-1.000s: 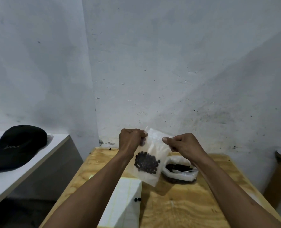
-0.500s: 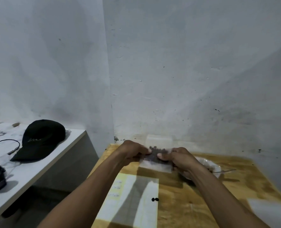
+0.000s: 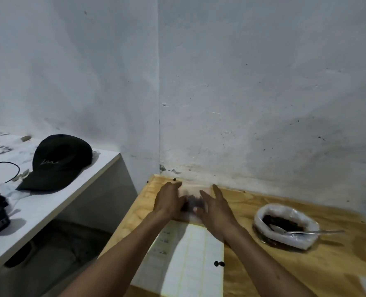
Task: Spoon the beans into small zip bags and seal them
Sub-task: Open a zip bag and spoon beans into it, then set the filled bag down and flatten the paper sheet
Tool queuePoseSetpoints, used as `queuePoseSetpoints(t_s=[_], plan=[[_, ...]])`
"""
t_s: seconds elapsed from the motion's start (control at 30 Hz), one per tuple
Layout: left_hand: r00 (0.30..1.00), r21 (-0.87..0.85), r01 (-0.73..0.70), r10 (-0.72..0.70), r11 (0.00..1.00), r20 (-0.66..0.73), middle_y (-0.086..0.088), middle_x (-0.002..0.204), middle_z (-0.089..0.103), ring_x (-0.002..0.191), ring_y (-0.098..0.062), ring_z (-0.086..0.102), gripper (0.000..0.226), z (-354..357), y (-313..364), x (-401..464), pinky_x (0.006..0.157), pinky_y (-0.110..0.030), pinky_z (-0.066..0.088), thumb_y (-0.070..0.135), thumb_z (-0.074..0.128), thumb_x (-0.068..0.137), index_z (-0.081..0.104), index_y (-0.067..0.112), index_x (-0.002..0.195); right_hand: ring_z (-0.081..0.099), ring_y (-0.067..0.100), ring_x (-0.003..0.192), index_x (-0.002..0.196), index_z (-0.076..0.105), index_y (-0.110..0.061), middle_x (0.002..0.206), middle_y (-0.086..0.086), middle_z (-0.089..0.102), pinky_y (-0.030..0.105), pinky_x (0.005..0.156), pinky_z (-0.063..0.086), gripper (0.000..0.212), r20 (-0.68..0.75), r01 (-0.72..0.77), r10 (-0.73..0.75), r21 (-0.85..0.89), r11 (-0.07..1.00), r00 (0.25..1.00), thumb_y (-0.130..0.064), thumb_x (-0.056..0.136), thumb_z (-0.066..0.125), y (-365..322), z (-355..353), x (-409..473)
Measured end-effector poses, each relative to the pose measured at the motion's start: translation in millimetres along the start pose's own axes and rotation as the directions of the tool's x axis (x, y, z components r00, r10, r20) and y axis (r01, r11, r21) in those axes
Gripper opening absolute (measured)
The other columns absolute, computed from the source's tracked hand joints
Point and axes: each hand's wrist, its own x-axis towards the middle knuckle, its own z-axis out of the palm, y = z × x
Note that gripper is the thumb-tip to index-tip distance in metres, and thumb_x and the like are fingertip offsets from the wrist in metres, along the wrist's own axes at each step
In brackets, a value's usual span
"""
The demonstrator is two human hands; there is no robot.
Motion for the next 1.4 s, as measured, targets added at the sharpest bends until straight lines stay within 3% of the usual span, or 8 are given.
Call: queuePoseSetpoints(t_s=[0.1,0.17,0.3,0.53,0.77,1.03,1.3,1.4], plan=[[0.983,0.116,-0.164,0.153,0.98,0.098,-0.011,0.113,0.068,0.105,-0.033,0.063,0.021,9.5,-22.7,3.4,0.078,-0.032,0.044,0.015,0.053,0.099,0.071,0.012,0.11,-0.004,0.025,0.157,0.162,0.012,-0.032,0.17,-0.008,-0.001,0.046,0.126,0.006,0.061,0.153,0.067,-0.044,-0.154,0.986,0.987,-0.053,0.106,0.025,4.3,15.1,5.7],[0.973,0.118,-0.203,0.187,0.972,0.132,-0.011,0.1,0.066,0.091,-0.032,0.061,0.018,8.9,-29.1,5.0,0.069,-0.034,0.039,0.014,0.05,0.101,0.068,0.012,0.102,-0.01,0.027,0.156,0.162,0.004,-0.032,0.17,-0.009,-0.005,0.048,0.125,-0.002,0.06,0.178,0.054,-0.021,-0.181,0.982,0.984,-0.051,0.107,0.019,2.7,18.5,8.6],[0.965,0.089,-0.227,0.211,0.97,0.156,-0.007,0.098,0.072,0.088,-0.03,0.063,0.018,3.0,-31.5,9.9,0.078,-0.041,0.051,0.019,0.05,0.101,0.068,0.015,0.105,-0.017,0.026,0.155,0.162,-0.001,-0.033,0.169,-0.01,-0.01,0.048,0.124,-0.009,0.06,0.191,0.032,0.0,-0.165,0.986,0.982,-0.05,0.107,0.016,2.3,19.5,8.9],[0.975,0.0,-0.178,0.176,0.984,0.134,-0.007,0.104,0.073,0.094,-0.029,0.064,0.019,2.7,-27.6,3.1,0.08,-0.034,0.049,0.018,0.051,0.103,0.069,0.016,0.106,-0.019,0.025,0.155,0.161,-0.001,-0.035,0.169,-0.01,-0.013,0.047,0.124,-0.011,0.059,0.215,0.039,-0.012,-0.118,0.992,0.976,-0.051,0.107,0.016,2.1,16.0,7.8],[0.986,-0.041,-0.16,0.158,0.986,-0.052,-0.005,0.139,0.063,0.123,-0.024,0.062,0.038,-16.0,-4.6,-11.8,0.102,-0.032,0.047,0.027,0.055,0.104,0.061,0.015,0.14,0.001,0.017,0.157,0.161,0.015,-0.032,0.169,-0.01,0.003,0.039,0.126,0.011,0.061,0.076,0.084,-0.098,0.165,0.983,0.992,-0.049,0.106,0.035,5.1,-28.8,-16.3],[0.939,-0.052,-0.336,0.33,0.94,-0.1,-0.008,0.125,0.07,0.114,-0.025,0.063,0.034,2.0,81.3,-24.6,0.095,-0.031,0.045,0.025,0.06,0.101,0.066,0.01,0.131,0.044,0.019,0.141,0.145,0.054,-0.021,0.15,0.0,0.053,0.031,0.114,0.034,0.047,-0.216,0.102,-0.087,0.058,0.993,0.973,-0.04,0.102,0.054,26.2,-128.0,-63.5],[0.812,-0.206,-0.584,0.567,0.785,-0.14,-0.002,0.101,0.072,0.083,-0.014,0.062,0.025,76.4,200.1,-73.2,0.078,-0.032,0.05,0.02,0.061,0.098,0.07,0.012,0.12,0.065,0.019,0.111,0.121,0.072,-0.016,0.121,0.002,0.071,0.028,0.093,0.048,0.03,-0.355,-0.167,0.151,-0.014,0.986,0.923,-0.031,0.096,0.064,117.5,-221.4,-157.2],[0.755,-0.276,-0.63,0.655,0.726,-0.003,-0.002,0.104,0.073,0.083,-0.014,0.064,0.027,112.5,233.7,-103.2,0.078,-0.031,0.052,0.023,0.062,0.098,0.07,0.011,0.121,0.07,0.023,0.089,0.093,0.077,-0.013,0.093,0.004,0.075,0.034,0.077,0.054,0.019,-0.319,-0.367,0.329,-0.064,0.928,0.889,-0.026,0.092,0.064,163.4,-230.2,-190.0]])
